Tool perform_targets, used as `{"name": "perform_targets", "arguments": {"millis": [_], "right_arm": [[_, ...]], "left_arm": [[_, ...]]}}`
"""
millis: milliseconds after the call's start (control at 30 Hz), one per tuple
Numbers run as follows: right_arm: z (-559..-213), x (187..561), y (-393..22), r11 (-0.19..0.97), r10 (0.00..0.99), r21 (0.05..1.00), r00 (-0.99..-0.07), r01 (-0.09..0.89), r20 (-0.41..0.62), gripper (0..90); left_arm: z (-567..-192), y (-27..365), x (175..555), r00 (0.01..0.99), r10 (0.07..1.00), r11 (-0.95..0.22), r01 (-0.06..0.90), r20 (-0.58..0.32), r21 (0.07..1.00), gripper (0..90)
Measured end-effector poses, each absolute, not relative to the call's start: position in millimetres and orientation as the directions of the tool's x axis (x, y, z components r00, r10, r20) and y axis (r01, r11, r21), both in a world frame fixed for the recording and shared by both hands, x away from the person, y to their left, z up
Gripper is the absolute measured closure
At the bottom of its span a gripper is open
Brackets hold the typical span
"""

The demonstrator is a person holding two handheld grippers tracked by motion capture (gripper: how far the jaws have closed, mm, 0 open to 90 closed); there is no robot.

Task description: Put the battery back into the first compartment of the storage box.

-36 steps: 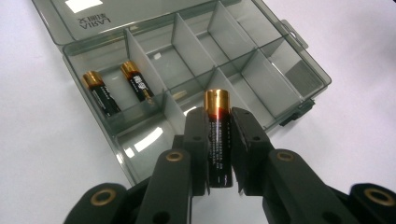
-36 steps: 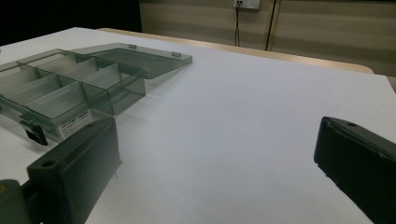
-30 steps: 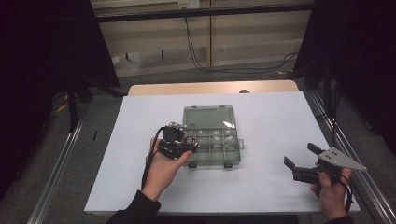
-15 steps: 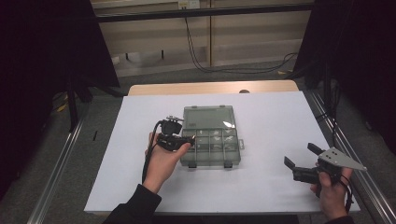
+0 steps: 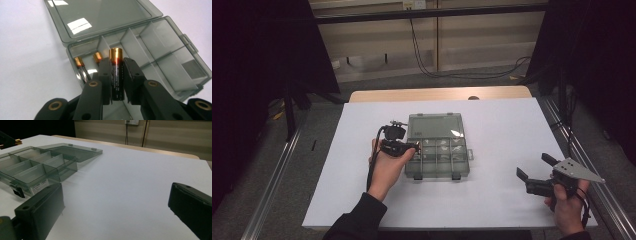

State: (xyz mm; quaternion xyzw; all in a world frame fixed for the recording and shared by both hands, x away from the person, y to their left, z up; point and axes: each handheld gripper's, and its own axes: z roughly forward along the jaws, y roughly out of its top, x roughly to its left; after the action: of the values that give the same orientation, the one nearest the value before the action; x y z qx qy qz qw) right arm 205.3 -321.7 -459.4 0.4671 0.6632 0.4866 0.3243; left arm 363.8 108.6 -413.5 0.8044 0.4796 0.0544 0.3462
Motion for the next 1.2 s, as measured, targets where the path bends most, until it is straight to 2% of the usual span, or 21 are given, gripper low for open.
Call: {"name": "perform_targets", "arguments": {"millis": [600,1200], "right_arm": [[-459.1,205.1,-322.8,0.086,0.935,0.948,-0.353,0.305,0.029,0.0],[-459.5,205.5,-322.3,0.086,0.936,0.948,-0.352,0.305,0.029,0.0]], "left_arm": [[-428.1,104.4,380.8,0.479,0.843,-0.253,0.756,-0.245,0.604,77.2],[-439.8,100.5,382.6,0.450,0.858,-0.232,0.770,-0.248,0.595,74.5]]}}
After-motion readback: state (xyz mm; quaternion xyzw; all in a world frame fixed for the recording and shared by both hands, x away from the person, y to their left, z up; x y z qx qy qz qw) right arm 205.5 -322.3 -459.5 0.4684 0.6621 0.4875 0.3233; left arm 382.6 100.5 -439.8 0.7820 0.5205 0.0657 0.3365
